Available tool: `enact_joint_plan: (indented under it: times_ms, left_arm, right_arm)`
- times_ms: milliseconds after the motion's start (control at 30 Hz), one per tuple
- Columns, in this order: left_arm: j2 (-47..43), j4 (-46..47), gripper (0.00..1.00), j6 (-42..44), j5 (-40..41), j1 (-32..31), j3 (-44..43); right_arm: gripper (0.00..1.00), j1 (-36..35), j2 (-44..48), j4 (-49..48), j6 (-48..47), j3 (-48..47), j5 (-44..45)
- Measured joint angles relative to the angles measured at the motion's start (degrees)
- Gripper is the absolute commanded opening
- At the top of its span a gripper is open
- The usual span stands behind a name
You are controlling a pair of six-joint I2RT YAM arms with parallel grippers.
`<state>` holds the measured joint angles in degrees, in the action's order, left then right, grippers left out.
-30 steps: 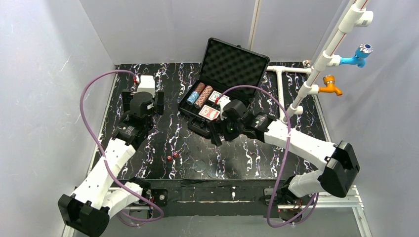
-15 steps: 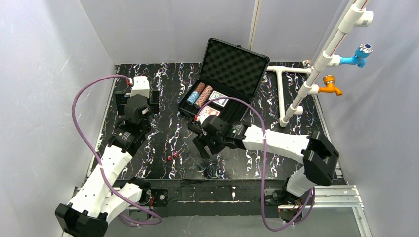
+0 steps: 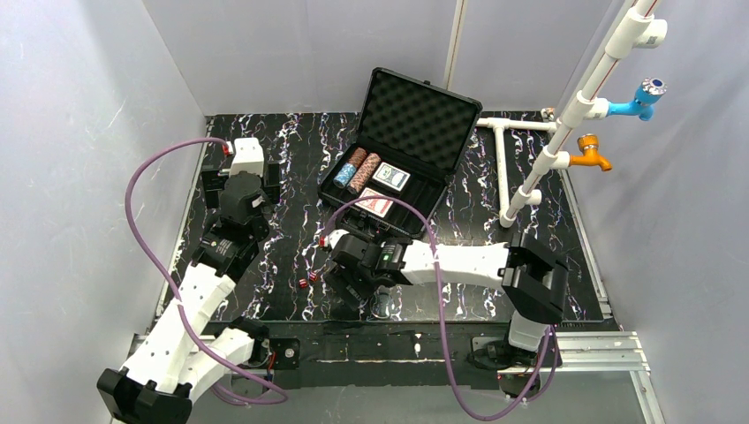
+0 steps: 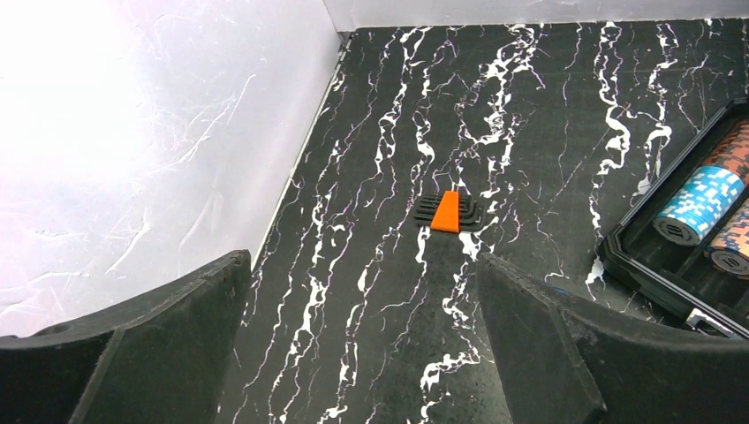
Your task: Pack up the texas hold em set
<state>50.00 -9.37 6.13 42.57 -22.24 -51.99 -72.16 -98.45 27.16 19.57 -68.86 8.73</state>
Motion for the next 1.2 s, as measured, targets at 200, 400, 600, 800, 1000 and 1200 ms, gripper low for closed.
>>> enact_joint_plan:
  times_ms: [200,400,600,800,1000,1200]
  left_arm:
    - [-0.5,0.2,0.98,0.3,0.6,0.0,0.1]
    - [-0.5,0.4,0.98,0.3,1.0,0.0,0.4]
    - [-0.5,0.4,0.98,0.7,1.0,0.0,0.8]
    - [-0.7,0.4,0.98,0.7,1.0,0.0,0.9]
    - [-0.7,0.5,0.98,0.7,1.0,0.0,0.9]
    - [-0.8,0.5,0.98,0.7,1.0,0.0,0.9]
  right_arm:
    - [0.91,-1.5,-4.4,-0.3,0.2,-2.4,0.6]
    - [0.87,-1.6,-7.5,-0.2,1.0,-3.3,0.9]
    - [0.79,-1.6,-8.1,-0.3,1.4,-3.4,1.4]
    - [0.78,-2.6,-9.7,-0.3,1.2,-3.5,3.1]
    - [0.77,-3.1,-10.7,-0.3,1.2,-4.6,3.9]
    - [0.63,-3.2,-10.7,-0.3,1.2,-4.6,4.4]
